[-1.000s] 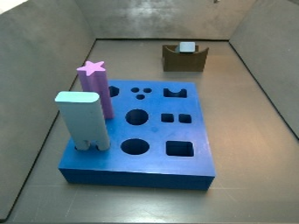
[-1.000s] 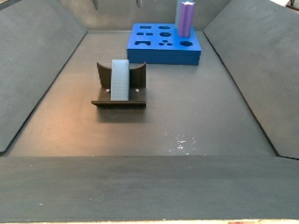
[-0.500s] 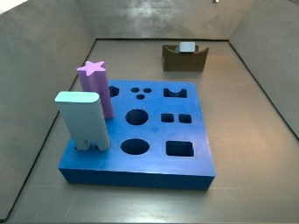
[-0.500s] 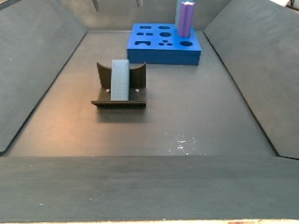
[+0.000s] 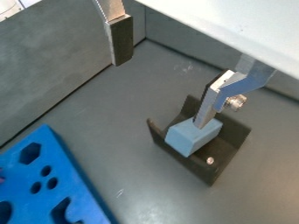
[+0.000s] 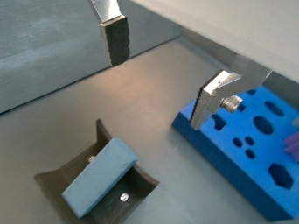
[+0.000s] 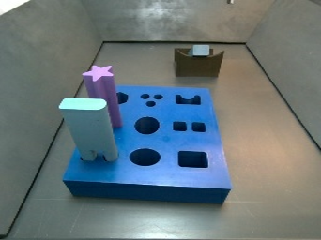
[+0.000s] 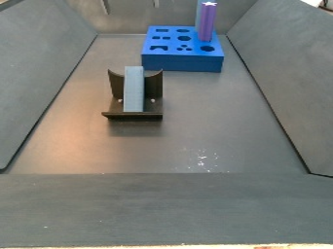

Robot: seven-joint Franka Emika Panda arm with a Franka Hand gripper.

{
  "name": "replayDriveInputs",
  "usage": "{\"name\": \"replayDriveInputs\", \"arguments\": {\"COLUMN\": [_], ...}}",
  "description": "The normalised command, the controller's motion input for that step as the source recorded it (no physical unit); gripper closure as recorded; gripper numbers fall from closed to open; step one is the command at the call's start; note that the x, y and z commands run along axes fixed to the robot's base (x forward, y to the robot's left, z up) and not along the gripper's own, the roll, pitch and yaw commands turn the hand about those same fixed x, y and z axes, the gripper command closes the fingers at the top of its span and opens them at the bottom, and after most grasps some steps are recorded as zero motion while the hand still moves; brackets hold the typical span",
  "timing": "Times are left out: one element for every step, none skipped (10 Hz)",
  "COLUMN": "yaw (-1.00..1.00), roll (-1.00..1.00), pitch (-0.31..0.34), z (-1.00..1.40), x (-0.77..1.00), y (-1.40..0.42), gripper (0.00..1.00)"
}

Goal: Pick up the rectangle object. Move up. Place the rectangle object on the fixture. Regrasp the rectangle object. Move to above the board. Insert the rectangle object.
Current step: Regrasp the rectangle object.

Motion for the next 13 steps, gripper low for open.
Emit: {"name": "replayDriveInputs", "arguments": {"yaw": [0.03,0.03,0.03,0.03,0.03,0.03,0.03,0.03,0.03,0.03,0.03,0.03,0.03], "roll": [1.0,1.0,1.0,1.0,1.0,1.0,1.0,1.0,1.0,1.0,1.0,1.0,1.0], "pitch": [-0.024,-0.029,-0.032,-0.037,-0.04,-0.042,-0.042,-0.042,-0.041,-0.039,-0.036,-0.035,-0.031], "z": [0.02,0.02,0.02,0.01,0.02,0.01,0.01,0.01,0.01,0.01,0.02,0.01,0.0], "x": [-0.03,-0.03,-0.02,-0.02,-0.02,-0.02,-0.02,-0.02,-0.02,-0.02,-0.01,-0.01,0.0], "y": [-0.02,-0.02,-0.02,-0.02,-0.01,-0.02,-0.02,-0.02,-0.02,-0.02,-0.02,-0.02,-0.02], "gripper": [0.0,0.0,0.0,0.0,0.0,0.0,0.0,0.0,0.0,0.0,0.0,0.0,0.0]}}
